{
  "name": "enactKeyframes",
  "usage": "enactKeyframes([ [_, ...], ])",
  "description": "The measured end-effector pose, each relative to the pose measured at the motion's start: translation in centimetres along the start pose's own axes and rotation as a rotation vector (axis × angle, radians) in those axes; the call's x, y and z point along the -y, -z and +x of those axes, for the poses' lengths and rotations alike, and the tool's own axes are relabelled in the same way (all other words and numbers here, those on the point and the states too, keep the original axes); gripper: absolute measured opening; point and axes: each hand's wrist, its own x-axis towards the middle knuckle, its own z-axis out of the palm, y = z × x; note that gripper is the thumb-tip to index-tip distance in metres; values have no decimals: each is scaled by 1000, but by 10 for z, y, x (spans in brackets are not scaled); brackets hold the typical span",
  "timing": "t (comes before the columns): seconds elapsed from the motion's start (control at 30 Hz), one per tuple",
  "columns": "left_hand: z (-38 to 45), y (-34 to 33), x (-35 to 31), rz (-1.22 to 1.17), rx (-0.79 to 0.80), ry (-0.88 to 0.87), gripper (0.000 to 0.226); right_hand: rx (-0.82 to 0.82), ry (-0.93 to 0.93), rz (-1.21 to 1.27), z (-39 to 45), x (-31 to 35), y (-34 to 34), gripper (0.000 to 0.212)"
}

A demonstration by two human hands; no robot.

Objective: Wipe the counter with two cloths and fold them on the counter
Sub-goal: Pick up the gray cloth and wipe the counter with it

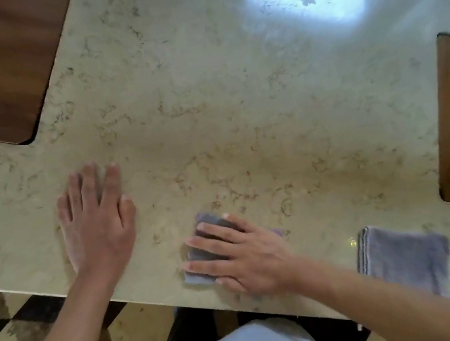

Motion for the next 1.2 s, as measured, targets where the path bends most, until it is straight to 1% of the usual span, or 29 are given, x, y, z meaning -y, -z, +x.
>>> enactKeyframes([
  [0.03, 0, 1, -1, -15, -2, 7, 58, -4, -10, -39, -6, -32, 8, 54],
  [0.07, -1, 1, -4, -34, -4, 18, 58, -24, -96, -102, -7, -71, 20, 53],
  [0.13, -4, 4, -13, -73, -12, 69, 58, -102, -421, -218, -5, -163, 50, 52],
  [0.17, -4, 5, -21, -101, -19, 105, 57, -117, -597, -224, -4, -207, 66, 53],
  [0.2, -4, 5, -30, -135, -27, 140, 56, -131, -745, -203, -3, -240, 79, 55],
  [0.27, -5, 6, -53, -205, -46, 169, 52, -182, -858, -172, 10, -262, 90, 57],
  [0.3, -7, 5, -66, -237, -57, 158, 51, -208, -852, -162, 17, -252, 85, 58],
  [0.33, -9, 4, -81, -266, -63, 138, 51, -224, -798, -170, 22, -231, 77, 58],
  [0.37, -11, 3, -97, -288, -62, 108, 51, -233, -698, -167, 21, -201, 65, 57],
  [0.43, -11, -1, -127, -305, -49, 30, 53, -203, -373, -88, -1, -119, 32, 54],
  [0.5, -5, -5, -152, -268, -45, -46, 56, -68, -11, 6, -40, -41, 11, 53],
  [0.53, -2, -7, -164, -249, -37, -86, 57, -8, 128, 48, -59, -27, 7, 52],
  [0.57, 0, -10, -175, -228, -25, -121, 57, 39, 214, 58, -73, -35, 9, 51],
  [0.6, 1, -13, -183, -187, -14, -149, 57, 47, 243, 39, -80, -60, 15, 50],
  [0.63, 2, -18, -189, -125, -7, -174, 57, 20, 195, -21, -83, -95, 23, 51],
  [0.67, 2, -22, -193, -64, -5, -188, 57, -20, 66, -101, -86, -136, 33, 52],
  [0.73, 2, -28, -193, -6, -24, -190, 57, -42, -309, -238, -98, -225, 61, 54],
  [0.77, 3, -30, -192, -1, -31, -190, 56, -67, -497, -243, -108, -260, 76, 54],
  [0.8, 3, -31, -190, 3, -33, -189, 56, -88, -639, -203, -112, -280, 87, 55],
  [0.83, 3, -33, -189, 9, -35, -185, 56, -112, -714, -168, -112, -284, 90, 56],
  [0.87, 4, -35, -189, 11, -37, -180, 56, -139, -730, -177, -106, -271, 84, 57],
  [0.9, 3, -35, -189, 9, -39, -177, 57, -168, -669, -203, -99, -247, 72, 57],
  [0.93, 3, -35, -191, 8, -44, -172, 57, -180, -525, -184, -91, -215, 59, 56],
  [1.0, 4, -34, -192, 6, -48, -171, 58, -113, -157, -107, -89, -145, 35, 52],
  [1.03, 4, -33, -192, 5, -44, -170, 58, -62, -13, -82, -93, -123, 29, 50],
  [1.07, 4, -32, -191, 2, -39, -169, 58, -5, 72, -67, -100, -119, 29, 49],
  [1.1, 3, -32, -191, -2, -37, -165, 59, 7, 113, -62, -109, -130, 33, 49],
  [1.13, 3, -32, -191, -3, -36, -159, 59, -16, 74, -64, -117, -149, 38, 48],
  [1.2, 2, -33, -191, -1, -30, -156, 59, -64, -197, -119, -143, -196, 48, 48],
])
